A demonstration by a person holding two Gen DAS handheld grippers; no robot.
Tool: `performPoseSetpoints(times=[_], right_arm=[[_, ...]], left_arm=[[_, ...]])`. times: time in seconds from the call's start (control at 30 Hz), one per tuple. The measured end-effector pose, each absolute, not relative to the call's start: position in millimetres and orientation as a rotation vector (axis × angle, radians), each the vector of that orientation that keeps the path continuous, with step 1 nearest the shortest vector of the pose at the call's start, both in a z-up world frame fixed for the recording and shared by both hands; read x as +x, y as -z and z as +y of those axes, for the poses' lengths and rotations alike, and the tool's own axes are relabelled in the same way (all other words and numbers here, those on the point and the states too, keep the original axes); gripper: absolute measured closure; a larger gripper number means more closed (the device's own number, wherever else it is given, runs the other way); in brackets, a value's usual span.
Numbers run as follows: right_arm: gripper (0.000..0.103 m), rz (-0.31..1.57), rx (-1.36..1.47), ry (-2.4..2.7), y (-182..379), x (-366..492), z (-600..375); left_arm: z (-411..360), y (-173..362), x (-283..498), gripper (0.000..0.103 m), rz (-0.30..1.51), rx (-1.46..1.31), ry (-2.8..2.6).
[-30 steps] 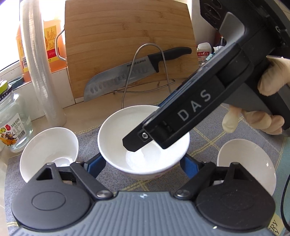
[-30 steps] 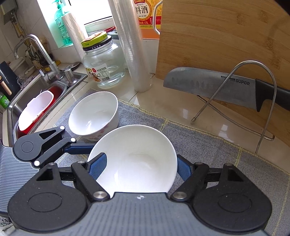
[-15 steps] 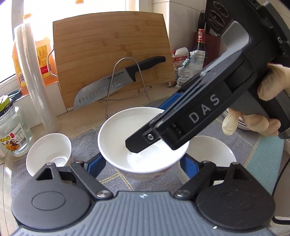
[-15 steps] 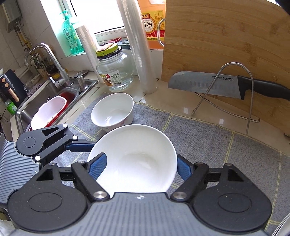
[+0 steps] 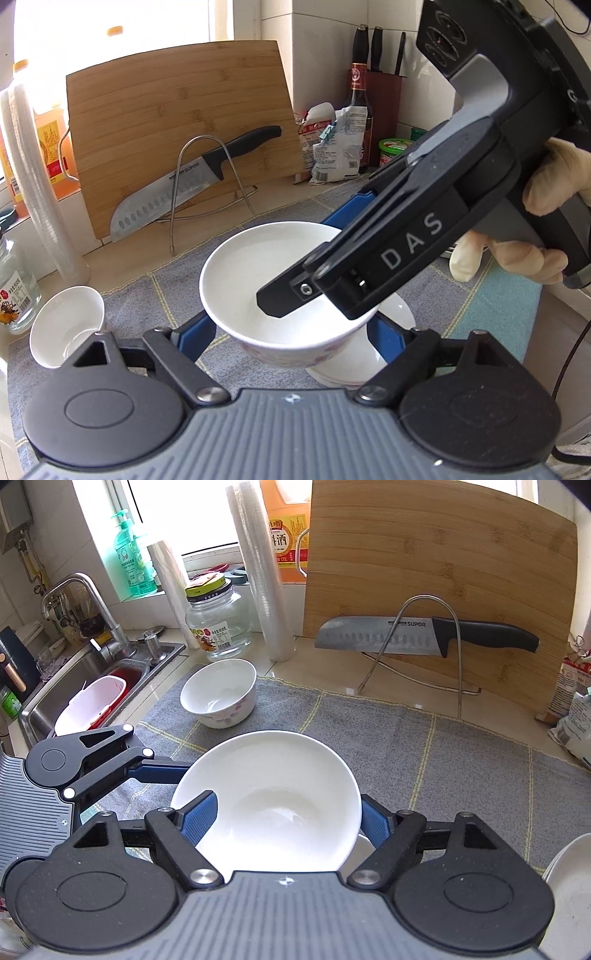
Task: Organize plates and bowls
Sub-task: 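Lift the white bowl with the right tool and carry it over the pink-flowered bowl, then lower the white bowl into the pink-flowered bowl and open the right tool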
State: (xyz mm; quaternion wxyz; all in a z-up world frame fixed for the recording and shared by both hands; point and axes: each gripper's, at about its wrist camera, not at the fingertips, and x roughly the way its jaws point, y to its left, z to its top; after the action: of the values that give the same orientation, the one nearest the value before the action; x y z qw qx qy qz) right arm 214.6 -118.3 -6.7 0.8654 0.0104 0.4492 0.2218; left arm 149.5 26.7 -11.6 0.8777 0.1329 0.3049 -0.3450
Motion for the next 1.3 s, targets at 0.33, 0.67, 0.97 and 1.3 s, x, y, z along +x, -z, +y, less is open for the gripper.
performPoseSetpoints(times=[0.33,0.67,0.97,1.3], right_arm=[[0.017,0.953,0.041,-0.400,11,199,-139],[0.017,0.979,0.083,-0.374,28,194,-149],[0.017,0.997,0.093,-0.372,35,195,-150],[0.017,1.015,0.101,-0.368,41,195,-151]], left_arm=[[7,18,144,0.015,0.650,0.292,0.786],[-6,31,146,0.015,0.689,0.317,0.810],[-10,38,150,0.015,0.717,0.337,0.815],[-12,43,153,0.015,0.737,0.345,0.824]])
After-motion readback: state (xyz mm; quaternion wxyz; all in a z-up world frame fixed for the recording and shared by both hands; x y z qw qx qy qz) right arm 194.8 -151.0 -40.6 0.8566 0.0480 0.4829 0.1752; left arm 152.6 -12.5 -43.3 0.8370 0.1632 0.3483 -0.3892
